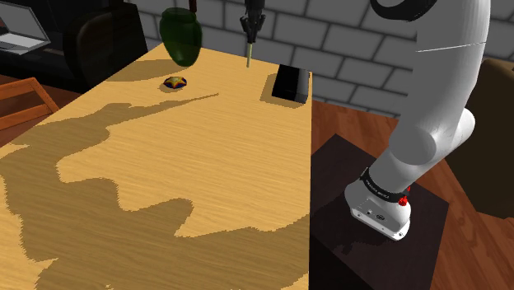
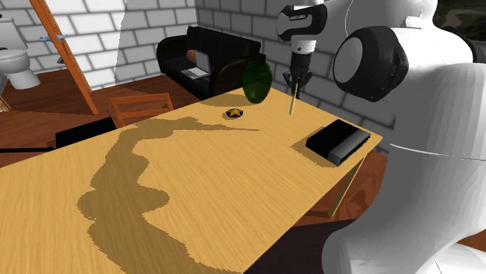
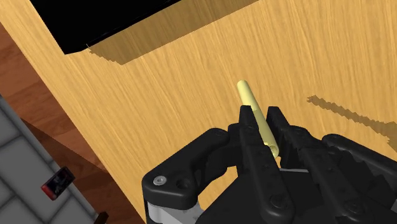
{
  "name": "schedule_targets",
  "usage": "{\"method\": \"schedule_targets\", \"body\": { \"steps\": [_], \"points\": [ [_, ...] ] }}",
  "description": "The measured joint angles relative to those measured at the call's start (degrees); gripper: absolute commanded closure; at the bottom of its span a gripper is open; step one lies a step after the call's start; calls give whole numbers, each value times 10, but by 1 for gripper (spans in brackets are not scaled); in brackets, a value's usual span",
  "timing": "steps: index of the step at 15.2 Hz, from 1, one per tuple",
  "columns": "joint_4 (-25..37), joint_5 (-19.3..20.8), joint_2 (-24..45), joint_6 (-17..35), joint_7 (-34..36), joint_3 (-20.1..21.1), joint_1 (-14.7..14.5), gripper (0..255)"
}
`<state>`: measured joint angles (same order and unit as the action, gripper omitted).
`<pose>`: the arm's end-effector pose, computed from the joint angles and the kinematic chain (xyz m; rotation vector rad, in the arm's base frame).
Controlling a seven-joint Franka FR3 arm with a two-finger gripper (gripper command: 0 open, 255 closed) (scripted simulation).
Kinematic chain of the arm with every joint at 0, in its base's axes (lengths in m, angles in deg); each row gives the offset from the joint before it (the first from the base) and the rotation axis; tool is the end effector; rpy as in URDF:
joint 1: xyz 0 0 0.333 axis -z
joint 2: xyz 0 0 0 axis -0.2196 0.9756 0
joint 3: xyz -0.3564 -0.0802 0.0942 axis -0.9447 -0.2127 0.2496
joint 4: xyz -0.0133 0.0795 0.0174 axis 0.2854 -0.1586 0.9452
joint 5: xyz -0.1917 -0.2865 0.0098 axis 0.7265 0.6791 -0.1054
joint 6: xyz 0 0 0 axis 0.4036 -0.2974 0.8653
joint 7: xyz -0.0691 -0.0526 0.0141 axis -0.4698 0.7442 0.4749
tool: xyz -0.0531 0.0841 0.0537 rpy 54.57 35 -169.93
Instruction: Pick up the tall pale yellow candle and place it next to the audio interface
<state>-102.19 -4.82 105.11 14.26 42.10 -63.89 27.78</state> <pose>0.6789 -0.0729 0.5278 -3.1290 -0.1910 0.0613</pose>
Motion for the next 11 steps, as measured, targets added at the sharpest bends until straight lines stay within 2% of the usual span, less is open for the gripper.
{"method": "schedule_targets", "body": {
  "steps": [11],
  "points": [
    [-75, 3, 7, 82, 1, -2, 6, 255]
  ]
}}
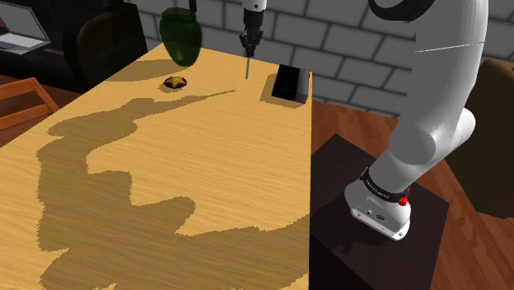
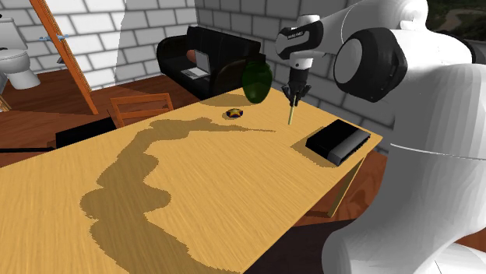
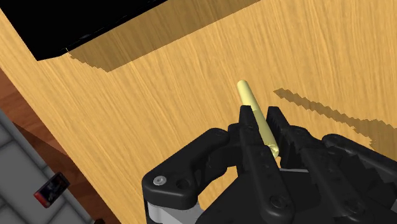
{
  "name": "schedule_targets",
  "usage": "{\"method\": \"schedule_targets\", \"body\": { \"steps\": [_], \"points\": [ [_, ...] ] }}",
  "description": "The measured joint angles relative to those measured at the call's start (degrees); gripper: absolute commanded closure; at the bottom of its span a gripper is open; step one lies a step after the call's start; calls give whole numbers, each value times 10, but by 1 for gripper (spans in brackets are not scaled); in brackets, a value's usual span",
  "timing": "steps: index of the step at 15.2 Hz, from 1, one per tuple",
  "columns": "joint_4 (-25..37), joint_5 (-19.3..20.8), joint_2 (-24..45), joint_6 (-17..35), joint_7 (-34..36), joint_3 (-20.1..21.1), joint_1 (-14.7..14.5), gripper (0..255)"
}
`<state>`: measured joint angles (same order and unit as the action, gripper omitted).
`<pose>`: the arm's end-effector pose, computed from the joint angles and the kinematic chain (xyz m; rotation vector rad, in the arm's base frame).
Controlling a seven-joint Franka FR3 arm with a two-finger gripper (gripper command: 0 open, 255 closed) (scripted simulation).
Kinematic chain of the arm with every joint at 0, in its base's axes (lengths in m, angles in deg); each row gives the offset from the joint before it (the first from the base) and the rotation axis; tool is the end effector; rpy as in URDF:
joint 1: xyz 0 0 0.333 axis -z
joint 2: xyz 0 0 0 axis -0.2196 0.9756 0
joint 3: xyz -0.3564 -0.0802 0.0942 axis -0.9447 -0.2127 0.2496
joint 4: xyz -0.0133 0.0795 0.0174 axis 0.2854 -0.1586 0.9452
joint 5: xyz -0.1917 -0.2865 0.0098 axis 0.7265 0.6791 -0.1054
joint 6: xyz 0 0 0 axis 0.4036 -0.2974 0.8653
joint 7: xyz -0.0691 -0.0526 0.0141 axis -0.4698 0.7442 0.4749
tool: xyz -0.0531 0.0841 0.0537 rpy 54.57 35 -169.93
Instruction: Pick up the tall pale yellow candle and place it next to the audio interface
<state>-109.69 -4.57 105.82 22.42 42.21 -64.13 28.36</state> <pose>0.6815 -0.0760 0.4754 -3.1287 -0.1913 0.0614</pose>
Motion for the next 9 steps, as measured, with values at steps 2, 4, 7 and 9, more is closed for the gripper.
{"method": "schedule_targets", "body": {
  "steps": [2, 4, 7, 9],
  "points": [
    [-15, 1, 1, 15, 2, 0, 0, 255],
    [-25, 1, 3, 27, 2, -1, 1, 255],
    [-29, 2, 5, 34, 2, -1, 1, 255],
    [-30, 2, 5, 35, 2, -1, 1, 255]
  ]
}}
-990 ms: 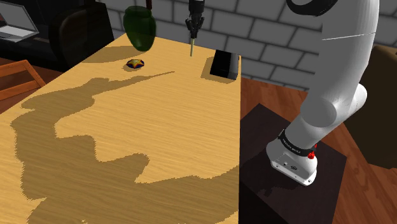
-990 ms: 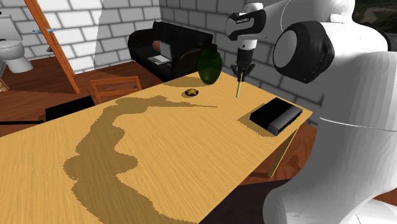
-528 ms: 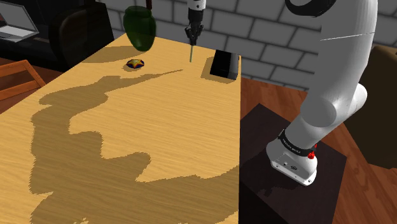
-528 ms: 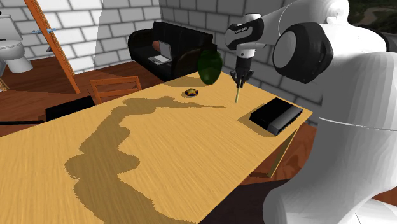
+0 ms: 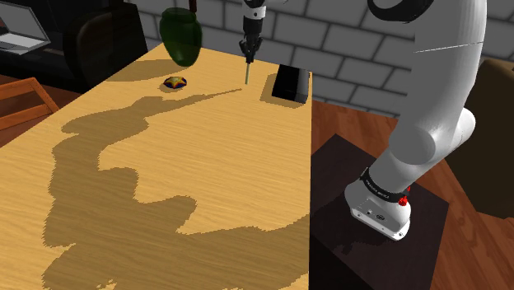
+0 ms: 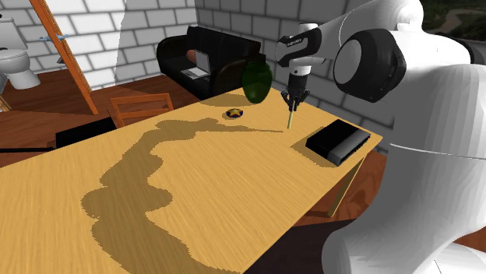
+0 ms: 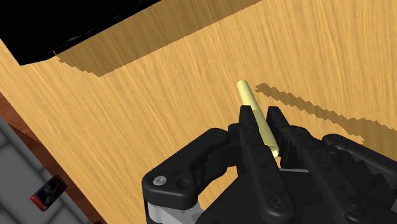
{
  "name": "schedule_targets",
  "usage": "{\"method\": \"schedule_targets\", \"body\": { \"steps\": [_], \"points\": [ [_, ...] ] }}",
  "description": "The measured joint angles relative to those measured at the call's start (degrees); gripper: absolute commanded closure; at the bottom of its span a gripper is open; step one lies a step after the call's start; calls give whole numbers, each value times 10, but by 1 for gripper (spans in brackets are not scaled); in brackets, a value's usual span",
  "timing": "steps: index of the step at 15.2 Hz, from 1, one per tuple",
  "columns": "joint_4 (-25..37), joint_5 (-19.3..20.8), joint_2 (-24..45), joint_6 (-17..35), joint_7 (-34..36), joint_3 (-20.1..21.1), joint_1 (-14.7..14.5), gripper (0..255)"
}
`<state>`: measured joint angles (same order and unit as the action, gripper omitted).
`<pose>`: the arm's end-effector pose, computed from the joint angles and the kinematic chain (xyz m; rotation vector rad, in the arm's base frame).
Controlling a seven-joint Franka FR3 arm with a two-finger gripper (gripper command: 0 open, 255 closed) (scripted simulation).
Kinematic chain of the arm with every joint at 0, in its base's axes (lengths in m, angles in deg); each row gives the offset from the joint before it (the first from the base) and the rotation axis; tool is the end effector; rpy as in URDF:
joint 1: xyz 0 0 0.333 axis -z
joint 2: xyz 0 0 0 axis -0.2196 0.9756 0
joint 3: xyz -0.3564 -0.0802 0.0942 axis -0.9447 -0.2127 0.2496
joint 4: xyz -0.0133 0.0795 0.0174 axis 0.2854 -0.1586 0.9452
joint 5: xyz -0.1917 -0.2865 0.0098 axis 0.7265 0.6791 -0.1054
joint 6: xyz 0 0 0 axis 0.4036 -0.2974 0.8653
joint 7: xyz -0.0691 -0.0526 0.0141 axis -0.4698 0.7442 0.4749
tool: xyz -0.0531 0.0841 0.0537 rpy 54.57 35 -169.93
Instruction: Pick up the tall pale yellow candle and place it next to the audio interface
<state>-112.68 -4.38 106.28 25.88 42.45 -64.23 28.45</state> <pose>0.6816 -0.0756 0.4528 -3.1289 -0.1910 0.0605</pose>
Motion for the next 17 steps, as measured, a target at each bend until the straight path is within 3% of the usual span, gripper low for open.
{"method": "schedule_targets", "body": {
  "steps": [1, 2, 8, 13, 17],
  "points": [
    [0, 0, 0, 0, 0, 0, 0, 255],
    [0, 0, 0, 0, 0, 0, 0, 0],
    [0, 0, 0, 0, 0, 0, 0, 0],
    [51, -3, -9, -59, -3, 2, -2, 0],
    [60, -3, -8, -67, -3, 2, -3, 0]
  ]
}}
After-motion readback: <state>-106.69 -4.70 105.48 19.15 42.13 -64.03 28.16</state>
